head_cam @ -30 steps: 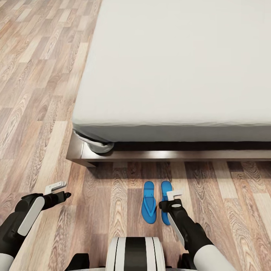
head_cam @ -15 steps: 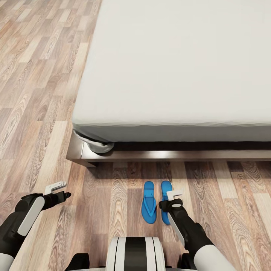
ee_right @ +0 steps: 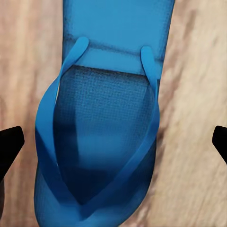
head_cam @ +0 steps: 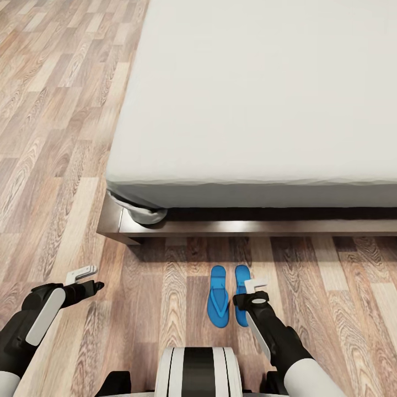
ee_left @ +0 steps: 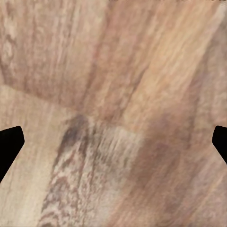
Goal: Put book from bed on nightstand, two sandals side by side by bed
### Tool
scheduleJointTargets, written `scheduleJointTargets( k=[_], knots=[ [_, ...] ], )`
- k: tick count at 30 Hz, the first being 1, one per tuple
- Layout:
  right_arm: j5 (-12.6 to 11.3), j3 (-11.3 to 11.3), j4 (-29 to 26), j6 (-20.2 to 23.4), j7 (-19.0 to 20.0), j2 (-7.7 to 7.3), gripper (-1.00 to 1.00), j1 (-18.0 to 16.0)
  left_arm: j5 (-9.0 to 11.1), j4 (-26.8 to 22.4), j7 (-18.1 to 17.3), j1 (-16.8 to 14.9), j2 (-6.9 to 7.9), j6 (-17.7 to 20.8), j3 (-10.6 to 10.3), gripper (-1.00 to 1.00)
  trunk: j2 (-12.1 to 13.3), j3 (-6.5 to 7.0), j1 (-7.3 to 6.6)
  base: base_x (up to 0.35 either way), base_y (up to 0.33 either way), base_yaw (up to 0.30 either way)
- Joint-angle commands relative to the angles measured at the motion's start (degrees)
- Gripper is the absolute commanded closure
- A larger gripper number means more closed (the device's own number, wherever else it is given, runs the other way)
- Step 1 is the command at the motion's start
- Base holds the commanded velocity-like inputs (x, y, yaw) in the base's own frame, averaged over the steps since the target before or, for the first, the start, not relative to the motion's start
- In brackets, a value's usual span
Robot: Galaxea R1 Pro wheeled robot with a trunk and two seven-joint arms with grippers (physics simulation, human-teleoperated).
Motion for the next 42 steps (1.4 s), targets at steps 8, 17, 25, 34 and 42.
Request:
scheduleJointTargets(
  k=[8,17,25,34,42],
  knots=[
    [-0.2,0.0,-0.8,1.0,-0.8,0.06,-1.00,-0.1,0.8,0.4,0.6,0.0,0.39,0.3,0.2,-1.00,0.0,-0.03,-0.01,0.000,0.000,0.000],
    [-0.1,0.0,0.2,-0.9,-0.7,-0.11,-1.00,-0.2,0.7,0.4,0.7,0.0,0.76,0.3,0.5,-1.00,0.0,-0.03,-0.01,0.000,0.000,0.000],
    [-0.1,0.0,-1.2,-1.3,-0.6,-0.13,-1.00,-0.2,0.7,0.4,0.7,0.0,0.88,0.3,0.9,-1.00,0.0,-0.03,-0.01,0.000,0.000,0.000],
    [-0.1,0.0,-1.3,-1.3,-0.6,-0.14,-1.00,-0.2,0.8,0.4,0.7,0.0,0.87,0.3,1.0,-1.00,0.1,1.96,-0.24,0.000,0.000,0.000],
    [-0.1,0.0,-1.3,-1.3,-0.6,-0.18,-1.00,-0.2,0.8,0.5,0.7,0.0,0.81,0.3,1.0,-1.00,0.2,3.73,-0.45,0.000,0.000,0.000]
  ],
)
